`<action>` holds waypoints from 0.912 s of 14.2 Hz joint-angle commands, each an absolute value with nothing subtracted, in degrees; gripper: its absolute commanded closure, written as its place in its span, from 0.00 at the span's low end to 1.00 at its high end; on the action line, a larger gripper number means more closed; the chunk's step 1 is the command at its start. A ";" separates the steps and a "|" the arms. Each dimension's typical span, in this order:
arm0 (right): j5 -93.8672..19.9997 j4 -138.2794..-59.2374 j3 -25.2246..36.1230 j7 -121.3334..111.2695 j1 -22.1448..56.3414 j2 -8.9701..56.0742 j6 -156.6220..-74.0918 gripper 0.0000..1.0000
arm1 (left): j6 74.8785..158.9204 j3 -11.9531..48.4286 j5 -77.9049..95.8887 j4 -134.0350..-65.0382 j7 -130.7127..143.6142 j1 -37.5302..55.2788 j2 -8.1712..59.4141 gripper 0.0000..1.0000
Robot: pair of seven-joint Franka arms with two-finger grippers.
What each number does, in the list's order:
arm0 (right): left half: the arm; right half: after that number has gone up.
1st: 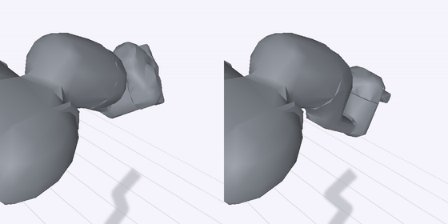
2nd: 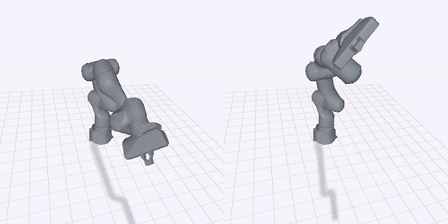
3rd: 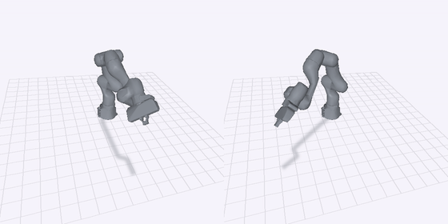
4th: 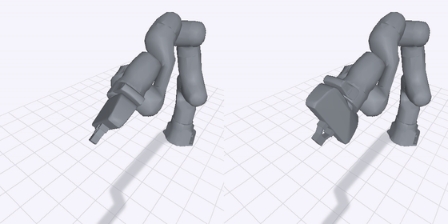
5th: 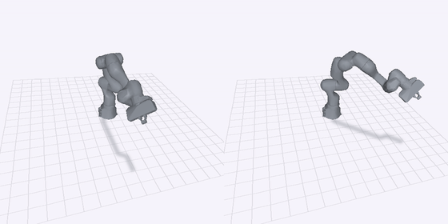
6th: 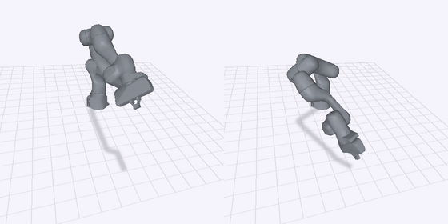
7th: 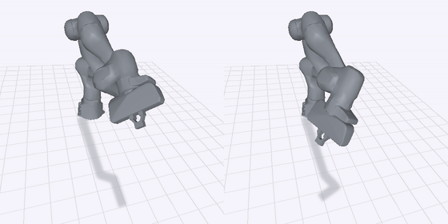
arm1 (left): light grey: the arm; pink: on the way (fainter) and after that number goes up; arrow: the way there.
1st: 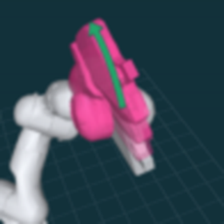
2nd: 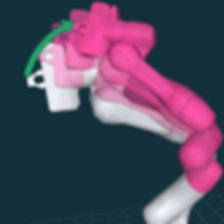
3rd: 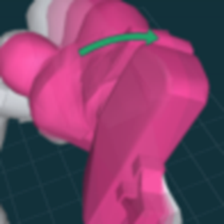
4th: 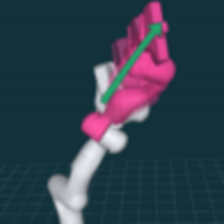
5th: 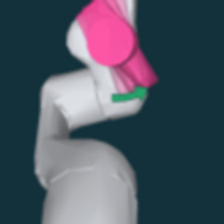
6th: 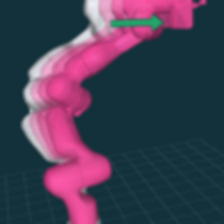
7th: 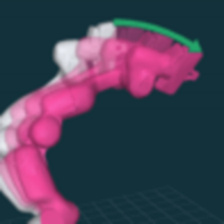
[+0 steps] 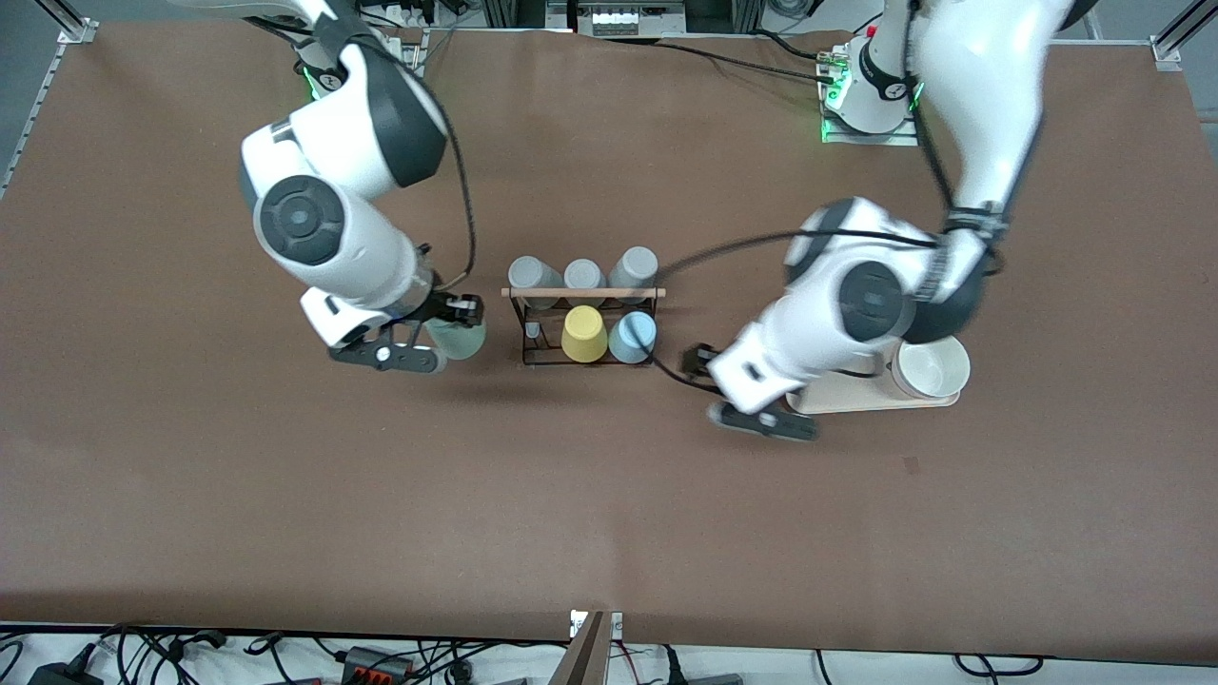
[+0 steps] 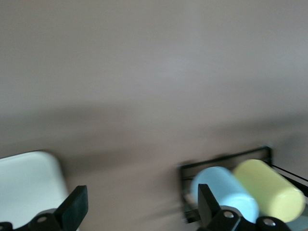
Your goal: Hang scattered cups on rack with three cups
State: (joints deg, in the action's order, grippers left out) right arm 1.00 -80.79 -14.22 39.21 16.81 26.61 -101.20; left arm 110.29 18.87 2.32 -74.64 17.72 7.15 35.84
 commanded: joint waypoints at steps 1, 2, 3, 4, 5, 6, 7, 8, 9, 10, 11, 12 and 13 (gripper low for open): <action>1.14 -77.96 -13.71 44.46 19.85 29.70 -102.46 0.57 | 103.47 19.16 1.76 -75.67 17.05 2.65 31.65 0.00; 1.32 -77.96 -13.71 45.69 20.65 30.32 -104.13 0.57 | 102.32 19.25 1.67 -75.67 17.05 0.90 30.77 0.00; 1.41 -77.87 -13.62 46.66 21.52 31.11 -105.11 0.57 | 101.26 19.25 1.67 -75.67 16.96 -0.69 30.41 0.00; 1.58 -77.87 -13.62 47.37 21.97 31.64 -105.81 0.57 | 100.55 19.25 1.50 -75.59 16.70 -2.10 29.98 0.00; 1.76 -77.87 -13.62 47.81 22.15 31.90 -106.52 0.57 | 99.85 19.42 0.54 -75.59 15.39 -3.50 29.19 0.00; 1.84 -77.87 -13.62 48.33 22.67 32.34 -106.87 0.57 | 98.45 19.34 -0.60 -75.59 13.64 -3.95 28.31 0.00; 1.93 -77.87 -13.62 48.77 22.94 32.52 -106.96 0.57 | 96.78 19.25 -0.70 -75.50 13.19 -4.30 26.39 0.00; 2.37 -77.96 -13.62 48.87 23.37 32.78 -107.05 0.57 | 95.38 19.34 -0.53 -75.50 13.10 -5.70 25.32 0.00; 3.77 -77.96 -13.62 48.87 23.73 33.48 -107.05 0.57 | 94.06 19.95 -0.44 -75.50 13.53 -7.19 23.57 0.00; 4.91 -78.05 -13.62 48.95 23.82 34.10 -107.05 0.57 | 93.70 19.78 0.17 -75.50 13.62 -7.47 20.77 0.00; 5.27 -78.05 -13.62 49.39 24.17 34.88 -107.14 0.57 | 93.08 19.51 -0.26 -75.67 13.62 -7.82 18.57 0.00; 5.27 -77.96 -13.62 49.92 24.17 35.41 -107.75 0.57 | 91.60 19.25 -0.35 -75.93 13.80 -7.91 17.76 0.00; 5.27 -78.05 -13.62 50.18 24.26 35.77 -108.80 0.57 | 89.67 19.25 -0.61 -76.63 14.23 -8.26 17.49 0.00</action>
